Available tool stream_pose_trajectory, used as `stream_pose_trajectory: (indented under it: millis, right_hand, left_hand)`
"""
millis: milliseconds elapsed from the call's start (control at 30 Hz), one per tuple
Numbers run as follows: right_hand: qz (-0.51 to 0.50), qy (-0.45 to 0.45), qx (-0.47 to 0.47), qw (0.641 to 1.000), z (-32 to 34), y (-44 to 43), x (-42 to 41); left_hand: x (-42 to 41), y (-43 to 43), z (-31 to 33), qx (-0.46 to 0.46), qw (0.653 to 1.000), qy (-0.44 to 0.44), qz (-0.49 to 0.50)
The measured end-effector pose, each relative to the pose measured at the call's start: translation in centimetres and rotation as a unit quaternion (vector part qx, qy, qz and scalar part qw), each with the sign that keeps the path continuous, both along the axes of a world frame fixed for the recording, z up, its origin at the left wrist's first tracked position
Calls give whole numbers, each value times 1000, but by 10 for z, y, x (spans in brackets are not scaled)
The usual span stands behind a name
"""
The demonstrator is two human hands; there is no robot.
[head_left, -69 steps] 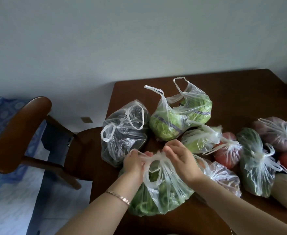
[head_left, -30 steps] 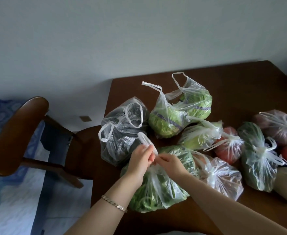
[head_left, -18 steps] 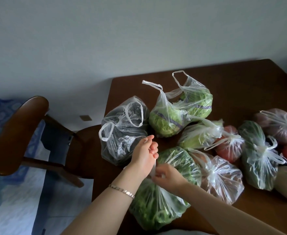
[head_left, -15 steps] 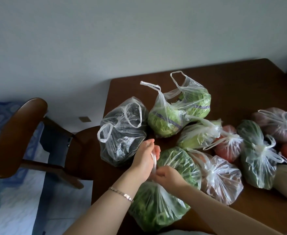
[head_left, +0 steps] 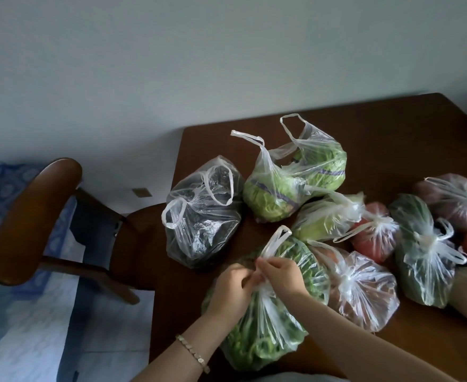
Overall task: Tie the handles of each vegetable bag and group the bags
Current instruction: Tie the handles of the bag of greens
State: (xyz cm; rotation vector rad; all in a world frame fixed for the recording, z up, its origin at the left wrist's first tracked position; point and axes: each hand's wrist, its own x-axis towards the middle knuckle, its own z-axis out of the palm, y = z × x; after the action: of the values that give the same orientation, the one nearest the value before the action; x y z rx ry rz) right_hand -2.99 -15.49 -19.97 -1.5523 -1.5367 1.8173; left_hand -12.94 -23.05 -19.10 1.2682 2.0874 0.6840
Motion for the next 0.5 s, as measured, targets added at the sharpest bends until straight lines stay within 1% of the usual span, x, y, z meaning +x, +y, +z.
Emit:
stream_pose_trajectory:
  millis: [67,133,200,267,433,500]
  right_hand:
    - [-2,-9,18,1000,0,-1,-3]
    - [-11,-25,30,999,3,2,-5]
    - [-11,-43,52,998,8,5,-6]
    - [17,-37,93,995,11,7,-5]
    - [98,-34,203,974,8,-4,-3]
    - [120,-34,239,963,5,-7,-1]
  left_hand:
    - [-1,5,2,2,1000,1,13]
    - [-2,11,3,-15,999,-15,25]
    - [-3,17,6,-39,996,-56,53]
    - [-5,23,10,-67,989,-102,82]
    - [-13,31,21,-114,956,-225,149]
    - [-11,31,23,-147,940,-253,178]
